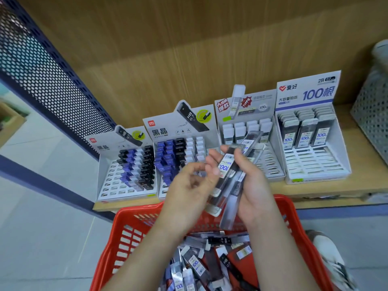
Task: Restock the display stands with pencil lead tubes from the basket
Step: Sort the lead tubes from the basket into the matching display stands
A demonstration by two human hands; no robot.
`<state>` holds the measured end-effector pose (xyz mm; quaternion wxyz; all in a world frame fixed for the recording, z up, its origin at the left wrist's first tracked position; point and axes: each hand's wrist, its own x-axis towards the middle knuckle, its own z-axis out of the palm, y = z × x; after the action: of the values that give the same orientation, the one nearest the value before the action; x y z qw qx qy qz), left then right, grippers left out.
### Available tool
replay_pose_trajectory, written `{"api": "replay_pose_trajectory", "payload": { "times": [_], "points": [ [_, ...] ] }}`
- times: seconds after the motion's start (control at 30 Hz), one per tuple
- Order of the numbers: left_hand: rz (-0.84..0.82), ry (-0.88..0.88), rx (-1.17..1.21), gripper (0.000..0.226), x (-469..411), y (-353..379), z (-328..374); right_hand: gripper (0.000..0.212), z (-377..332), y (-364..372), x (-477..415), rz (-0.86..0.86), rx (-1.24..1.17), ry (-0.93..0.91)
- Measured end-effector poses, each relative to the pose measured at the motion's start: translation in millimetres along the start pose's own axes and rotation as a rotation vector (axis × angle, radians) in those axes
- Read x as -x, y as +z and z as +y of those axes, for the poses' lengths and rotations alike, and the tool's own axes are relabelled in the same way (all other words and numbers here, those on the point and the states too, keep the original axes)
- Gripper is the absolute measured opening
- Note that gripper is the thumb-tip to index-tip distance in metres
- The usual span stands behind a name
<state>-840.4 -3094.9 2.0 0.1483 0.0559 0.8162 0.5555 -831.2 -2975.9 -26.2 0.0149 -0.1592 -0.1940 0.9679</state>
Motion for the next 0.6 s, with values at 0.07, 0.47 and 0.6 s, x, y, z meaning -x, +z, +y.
{"api": "replay_pose_trajectory", "payload": {
  "times": [0.07,0.47,0.6],
  "points": [
    [0.028,0.002,0.026,0.03,14.8,3.4,-0.2,0.036,4.0,4.8,3.5,-0.006,0.02,-0.015],
    [0.33,0.028,0.276,0.034,48.1,-4.5,10.9,0.018,2.6,23.5,10.1,0.25,0.106,-0.197],
    [0.365,0.083,0.157,0.038,46.1,-25.8,12.9,0.014,-7.1,15.0,13.3,0.152,0.19,-0.138]
  ]
}}
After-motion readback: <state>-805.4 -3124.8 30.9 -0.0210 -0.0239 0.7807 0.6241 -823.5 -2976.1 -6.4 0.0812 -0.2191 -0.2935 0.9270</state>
